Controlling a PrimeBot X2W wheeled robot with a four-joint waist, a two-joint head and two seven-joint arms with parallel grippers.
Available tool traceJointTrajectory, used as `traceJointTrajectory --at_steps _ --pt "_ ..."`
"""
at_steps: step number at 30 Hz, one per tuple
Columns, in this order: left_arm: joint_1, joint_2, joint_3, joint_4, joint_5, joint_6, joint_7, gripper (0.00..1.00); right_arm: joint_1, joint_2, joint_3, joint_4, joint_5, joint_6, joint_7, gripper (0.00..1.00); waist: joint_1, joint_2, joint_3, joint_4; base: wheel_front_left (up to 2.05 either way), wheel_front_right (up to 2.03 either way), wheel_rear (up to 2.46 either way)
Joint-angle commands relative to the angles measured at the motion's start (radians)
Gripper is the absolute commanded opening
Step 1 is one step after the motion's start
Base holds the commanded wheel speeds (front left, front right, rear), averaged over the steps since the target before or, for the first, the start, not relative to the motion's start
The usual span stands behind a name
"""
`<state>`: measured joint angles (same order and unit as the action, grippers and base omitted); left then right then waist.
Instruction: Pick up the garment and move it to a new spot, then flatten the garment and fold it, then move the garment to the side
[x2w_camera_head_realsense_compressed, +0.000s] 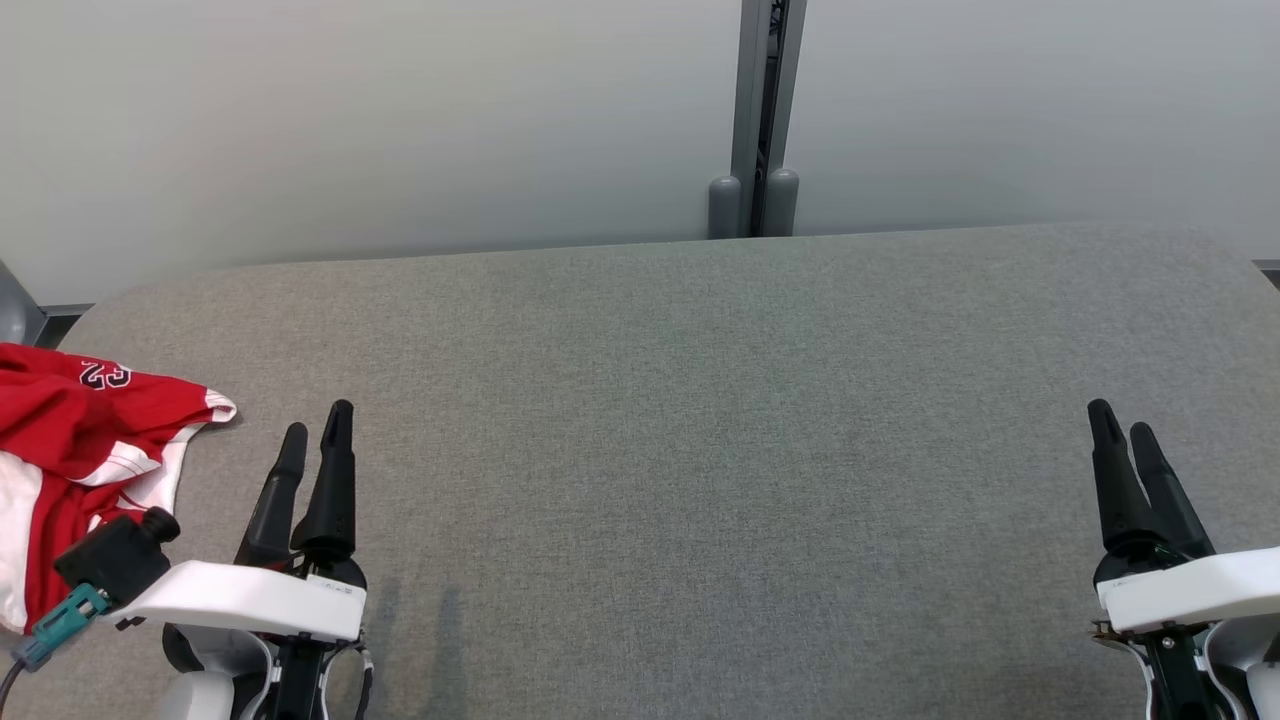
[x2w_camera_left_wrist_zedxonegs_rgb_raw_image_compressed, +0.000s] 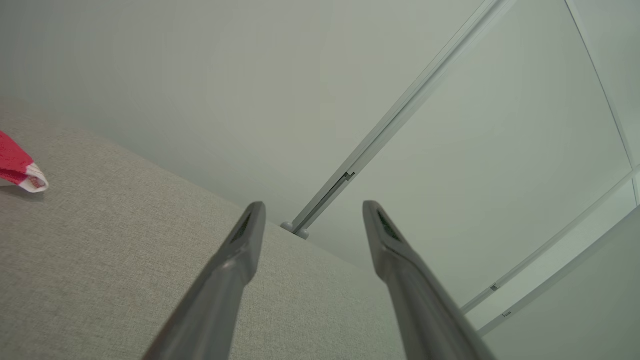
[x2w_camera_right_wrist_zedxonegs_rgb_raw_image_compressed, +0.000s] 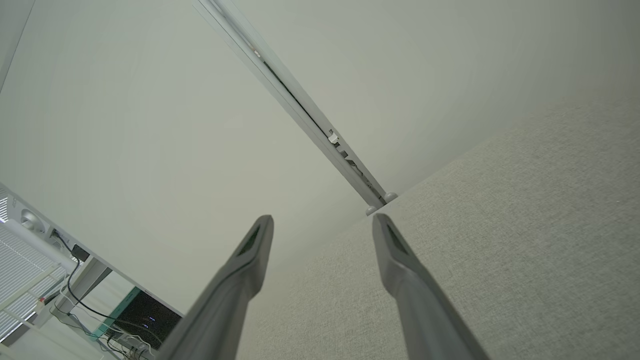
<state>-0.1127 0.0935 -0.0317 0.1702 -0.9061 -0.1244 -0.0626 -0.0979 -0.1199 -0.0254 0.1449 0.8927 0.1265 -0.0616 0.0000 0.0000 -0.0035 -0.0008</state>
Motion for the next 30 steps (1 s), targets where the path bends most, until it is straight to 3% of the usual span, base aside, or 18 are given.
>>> traceJointTrajectory --at_steps 1,30 --pt "-0.028 0.015 -0.006 -0.013 0.047 0.006 -0.011 1.00 -0.014 -0.015 0.002 -0.015 -0.052 0.004 -0.012 1.00 0.0000 0.0000 -0.001 -0.001 0.00 0.00 0.00" --pt "0.010 0.055 -0.050 0.088 0.395 0.062 -0.095 1.00 0.017 0.015 0.000 0.077 -0.466 0.005 -0.097 1.00 0.0000 0.0000 -0.014 -0.002 0.00 0.00 0.00"
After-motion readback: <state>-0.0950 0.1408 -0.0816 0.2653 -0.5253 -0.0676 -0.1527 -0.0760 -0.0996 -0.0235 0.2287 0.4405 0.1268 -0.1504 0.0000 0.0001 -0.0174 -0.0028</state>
